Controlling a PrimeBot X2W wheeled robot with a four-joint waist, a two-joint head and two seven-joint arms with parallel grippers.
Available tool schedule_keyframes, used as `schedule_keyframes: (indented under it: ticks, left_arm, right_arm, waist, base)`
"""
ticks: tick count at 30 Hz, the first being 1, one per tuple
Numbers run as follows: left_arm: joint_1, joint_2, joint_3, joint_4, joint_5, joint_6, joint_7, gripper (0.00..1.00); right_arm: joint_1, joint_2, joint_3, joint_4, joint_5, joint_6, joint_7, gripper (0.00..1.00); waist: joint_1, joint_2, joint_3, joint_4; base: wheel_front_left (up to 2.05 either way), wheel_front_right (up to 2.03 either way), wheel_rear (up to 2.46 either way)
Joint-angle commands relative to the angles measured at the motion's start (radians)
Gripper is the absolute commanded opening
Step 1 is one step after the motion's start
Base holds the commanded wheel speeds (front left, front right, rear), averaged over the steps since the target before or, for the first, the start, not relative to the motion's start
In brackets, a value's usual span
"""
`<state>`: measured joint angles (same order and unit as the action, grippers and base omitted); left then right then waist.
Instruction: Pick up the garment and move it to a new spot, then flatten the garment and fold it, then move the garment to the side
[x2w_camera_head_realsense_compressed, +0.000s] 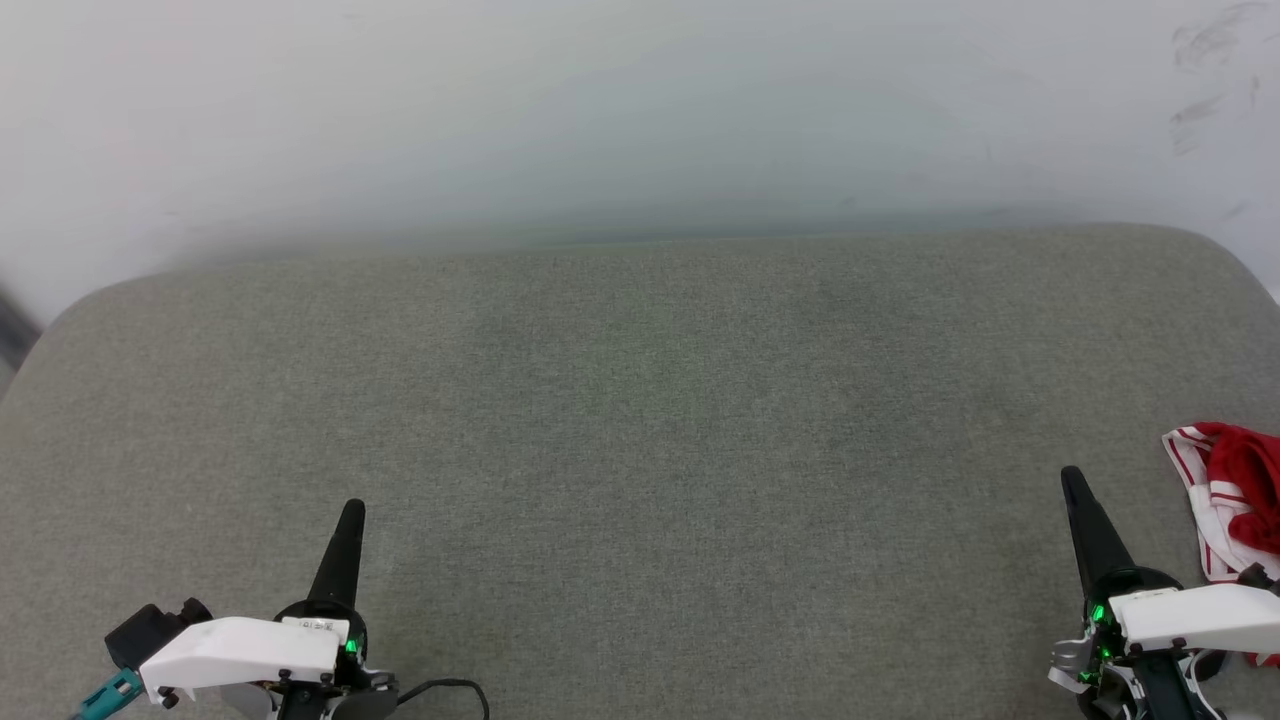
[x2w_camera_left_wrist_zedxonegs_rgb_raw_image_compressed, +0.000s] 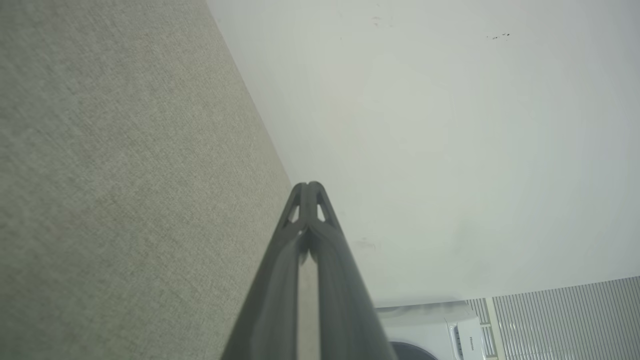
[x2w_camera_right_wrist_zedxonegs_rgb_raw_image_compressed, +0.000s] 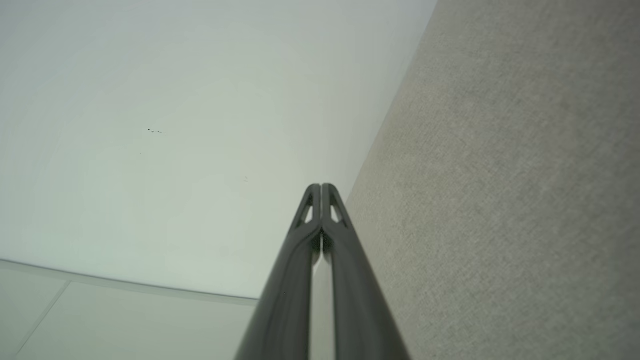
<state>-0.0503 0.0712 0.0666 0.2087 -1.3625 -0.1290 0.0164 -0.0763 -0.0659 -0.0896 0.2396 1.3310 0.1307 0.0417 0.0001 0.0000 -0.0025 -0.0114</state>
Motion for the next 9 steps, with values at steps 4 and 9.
schedule_keyframes:
  ticks: [4,9]
  left_arm:
    - [-0.027,0.002,0.006,0.003,-0.048,-0.002,0.016,0.00]
    - [-0.032,0.001,0.009,0.009,-0.087,-0.002,0.026,0.00]
  right_arm:
    - [-0.022,0.005,-0.007,-0.002,0.051,0.000,0.013,0.00]
    - [-0.026,0.007,-0.010,-0.001,0.090,0.000,0.024,0.00]
  waist:
    - [-0.0001,0.0000,0.001,0.001]
    - [-0.0001,0.0000,0.001,0.003]
  base:
    - [0.00,0.00,0.00]
    - [0.00,0.00,0.00]
